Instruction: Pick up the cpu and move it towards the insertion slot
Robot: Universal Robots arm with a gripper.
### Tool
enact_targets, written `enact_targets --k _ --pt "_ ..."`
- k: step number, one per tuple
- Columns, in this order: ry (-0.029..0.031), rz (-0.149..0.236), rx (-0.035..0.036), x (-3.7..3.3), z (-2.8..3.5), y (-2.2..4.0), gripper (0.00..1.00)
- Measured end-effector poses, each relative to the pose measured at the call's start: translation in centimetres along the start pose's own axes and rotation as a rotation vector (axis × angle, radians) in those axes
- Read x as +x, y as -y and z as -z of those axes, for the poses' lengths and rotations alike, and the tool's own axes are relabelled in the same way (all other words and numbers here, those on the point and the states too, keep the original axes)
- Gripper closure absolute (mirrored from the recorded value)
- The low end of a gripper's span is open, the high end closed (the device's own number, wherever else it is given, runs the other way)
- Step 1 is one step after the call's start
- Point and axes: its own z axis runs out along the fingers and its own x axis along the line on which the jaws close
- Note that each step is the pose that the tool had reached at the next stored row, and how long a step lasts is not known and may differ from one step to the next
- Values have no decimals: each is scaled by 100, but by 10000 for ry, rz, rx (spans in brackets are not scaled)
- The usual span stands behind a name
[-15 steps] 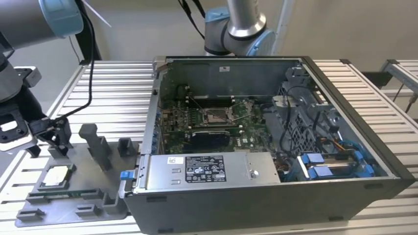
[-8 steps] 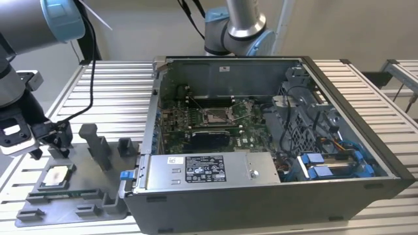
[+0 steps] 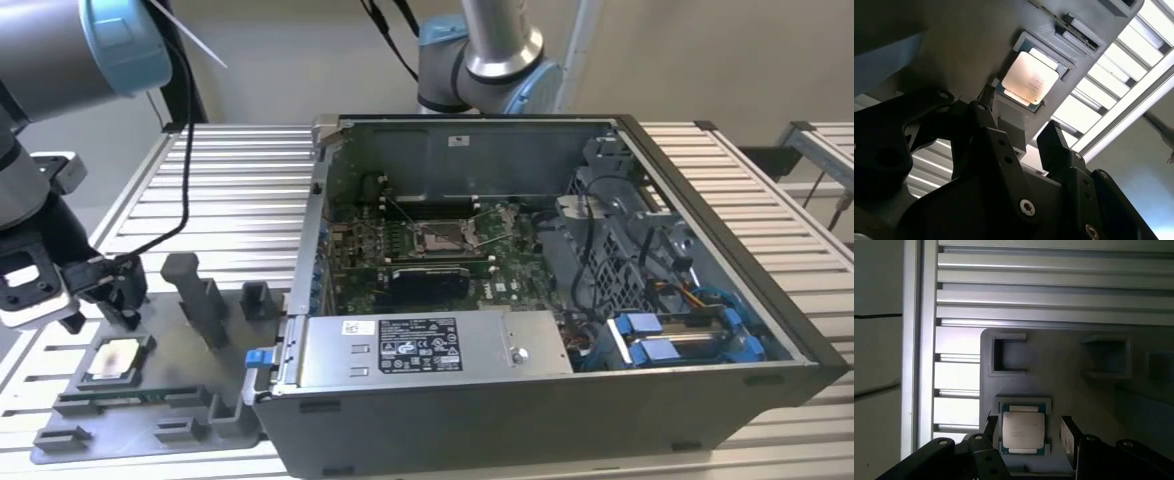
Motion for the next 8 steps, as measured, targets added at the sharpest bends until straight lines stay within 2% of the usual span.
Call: enact_targets --k 8 --pt "0 0 -1 9 -55 86 100"
